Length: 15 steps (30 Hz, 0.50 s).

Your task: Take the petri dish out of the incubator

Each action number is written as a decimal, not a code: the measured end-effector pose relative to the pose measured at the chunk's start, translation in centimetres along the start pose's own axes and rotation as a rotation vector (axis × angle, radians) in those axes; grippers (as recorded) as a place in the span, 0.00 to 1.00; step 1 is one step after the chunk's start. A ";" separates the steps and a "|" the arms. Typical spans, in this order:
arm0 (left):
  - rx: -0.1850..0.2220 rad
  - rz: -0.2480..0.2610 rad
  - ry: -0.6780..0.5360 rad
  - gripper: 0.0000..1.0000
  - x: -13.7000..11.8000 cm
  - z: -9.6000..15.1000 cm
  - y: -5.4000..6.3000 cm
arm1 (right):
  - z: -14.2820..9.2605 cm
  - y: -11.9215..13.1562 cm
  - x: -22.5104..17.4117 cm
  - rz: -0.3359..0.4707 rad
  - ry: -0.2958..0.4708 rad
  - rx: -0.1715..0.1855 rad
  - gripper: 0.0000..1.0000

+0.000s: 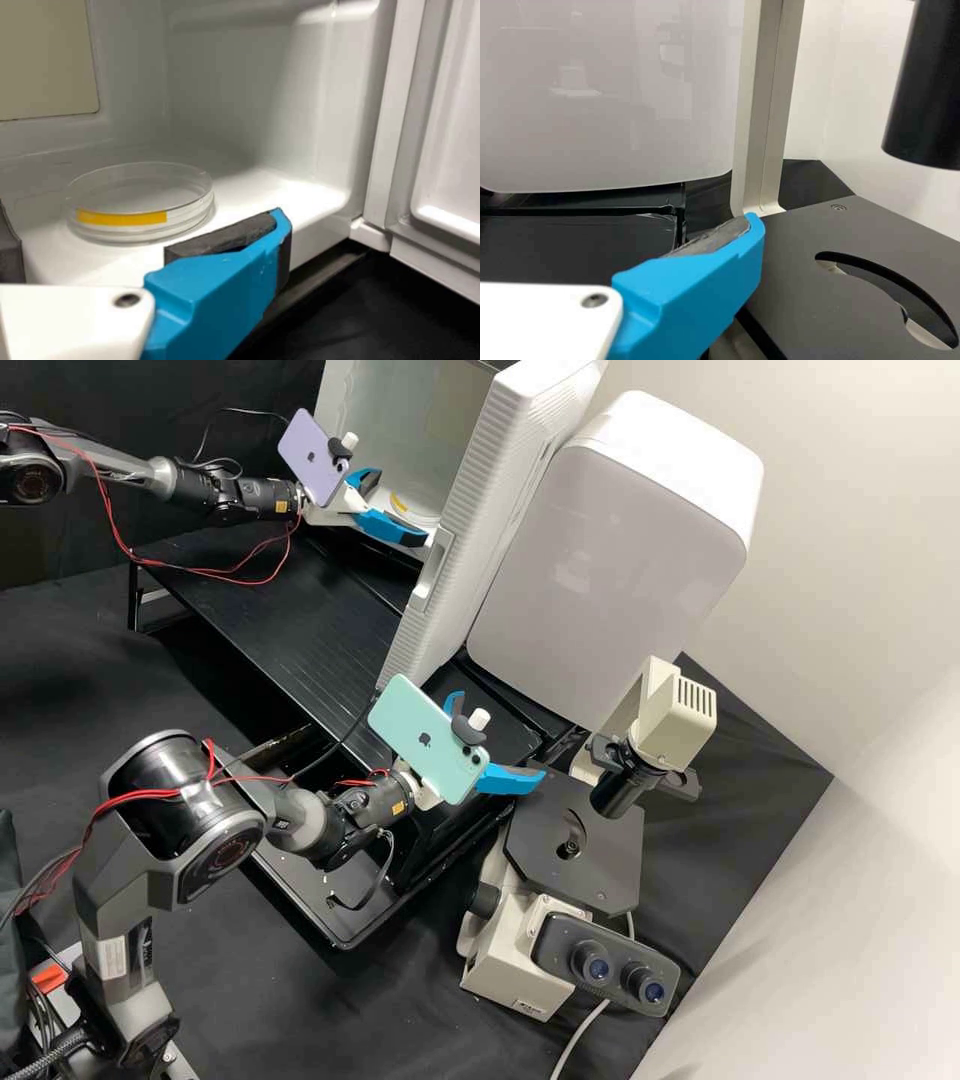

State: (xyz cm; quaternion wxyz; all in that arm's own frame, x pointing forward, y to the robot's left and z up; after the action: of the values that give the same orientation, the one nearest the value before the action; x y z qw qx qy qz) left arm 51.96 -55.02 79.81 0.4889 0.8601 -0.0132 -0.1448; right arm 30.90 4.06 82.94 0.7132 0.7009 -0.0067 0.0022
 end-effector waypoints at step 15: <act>-0.016 0.045 0.095 1.00 1.8 -0.8 -0.1 | 0.0 0.0 0.0 0.000 0.000 0.000 1.00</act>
State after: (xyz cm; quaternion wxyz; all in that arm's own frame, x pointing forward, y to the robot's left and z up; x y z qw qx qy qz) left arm 53.92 -54.63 79.69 0.4991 0.8615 -0.0081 -0.0930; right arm 30.90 4.06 82.94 0.7132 0.7009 -0.0067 0.0022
